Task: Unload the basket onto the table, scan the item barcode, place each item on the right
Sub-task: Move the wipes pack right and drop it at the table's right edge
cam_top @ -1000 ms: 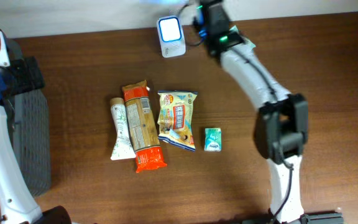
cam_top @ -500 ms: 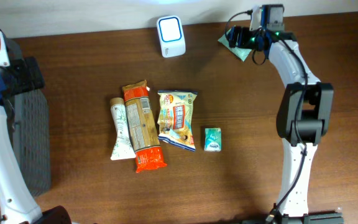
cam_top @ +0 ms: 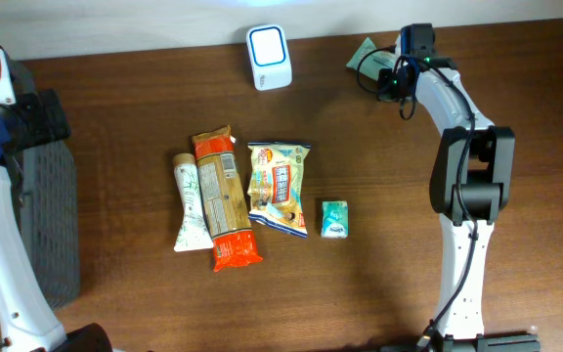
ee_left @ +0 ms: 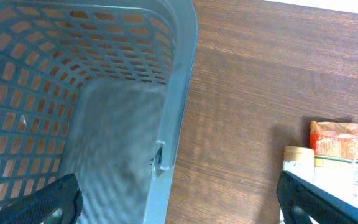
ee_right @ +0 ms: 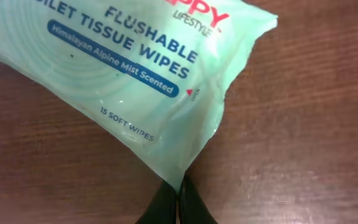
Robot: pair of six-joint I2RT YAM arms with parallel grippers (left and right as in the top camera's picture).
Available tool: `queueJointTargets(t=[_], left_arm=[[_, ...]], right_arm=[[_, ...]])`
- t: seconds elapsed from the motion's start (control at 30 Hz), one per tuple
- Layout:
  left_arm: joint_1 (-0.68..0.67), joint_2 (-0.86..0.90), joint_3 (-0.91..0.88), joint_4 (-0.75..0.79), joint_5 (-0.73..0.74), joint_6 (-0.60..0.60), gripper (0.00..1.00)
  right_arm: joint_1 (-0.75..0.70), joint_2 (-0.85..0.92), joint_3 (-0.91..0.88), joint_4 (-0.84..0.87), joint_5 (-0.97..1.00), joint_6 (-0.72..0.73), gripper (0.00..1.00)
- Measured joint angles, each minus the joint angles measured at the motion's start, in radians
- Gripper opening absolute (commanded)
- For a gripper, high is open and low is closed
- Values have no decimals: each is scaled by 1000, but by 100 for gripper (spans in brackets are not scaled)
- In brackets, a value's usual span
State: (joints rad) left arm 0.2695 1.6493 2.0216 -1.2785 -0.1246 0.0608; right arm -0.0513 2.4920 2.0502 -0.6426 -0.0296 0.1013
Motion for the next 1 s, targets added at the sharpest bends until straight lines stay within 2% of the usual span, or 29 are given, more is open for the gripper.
queueJointTargets(t=[0.17, 0.23, 0.3, 0.33, 0.37, 0.4, 0.43, 0.5, 0.6, 0.63, 0.67, 0.7, 0.73, 0.77, 0.93, 1.0], left_arm=[[0, 0, 0, 0, 0, 0, 99], [0, 0, 0, 0, 0, 0, 99], [0, 0, 0, 0, 0, 0, 99], [0, 0, 0, 2, 0, 0, 99], [0, 0, 0, 0, 0, 0, 99], [0, 0, 0, 0, 0, 0, 99], [0, 0, 0, 0, 0, 0, 99], [0, 0, 0, 2, 0, 0, 99], [0, 0, 0, 2, 0, 0, 99], [0, 0, 0, 2, 0, 0, 99], [0, 0, 0, 2, 0, 0, 99], [0, 0, 0, 2, 0, 0, 99], [0, 0, 0, 2, 0, 0, 99], [0, 0, 0, 2, 0, 0, 99], [0, 0, 0, 2, 0, 0, 99], [0, 0, 0, 2, 0, 0, 99]], right_arm=[[0, -71, -8, -53, -13, 0, 4], [0, -151, -8, -42, -13, 2, 4], [0, -251, -6, -103, -16, 24, 4], [1, -273, -1, -175, -23, 31, 10], [2, -277, -1, -189, -25, 33, 57], [4, -277, -1, -181, -30, 35, 93], [8, -277, -5, -132, -31, 45, 99], [10, -253, -3, 51, -31, 35, 99], [12, -100, 1, 263, -31, 34, 99], [12, -31, 0, 277, -31, 34, 99], [12, 7, -6, 286, -31, 34, 94], [12, 43, -6, 291, -31, 31, 71], [12, 45, -6, 291, -31, 29, 33], [12, 45, -6, 281, -32, 24, 4], [13, -6, 14, 25, -58, 27, 4], [13, -90, 7, -186, -66, 32, 4]])
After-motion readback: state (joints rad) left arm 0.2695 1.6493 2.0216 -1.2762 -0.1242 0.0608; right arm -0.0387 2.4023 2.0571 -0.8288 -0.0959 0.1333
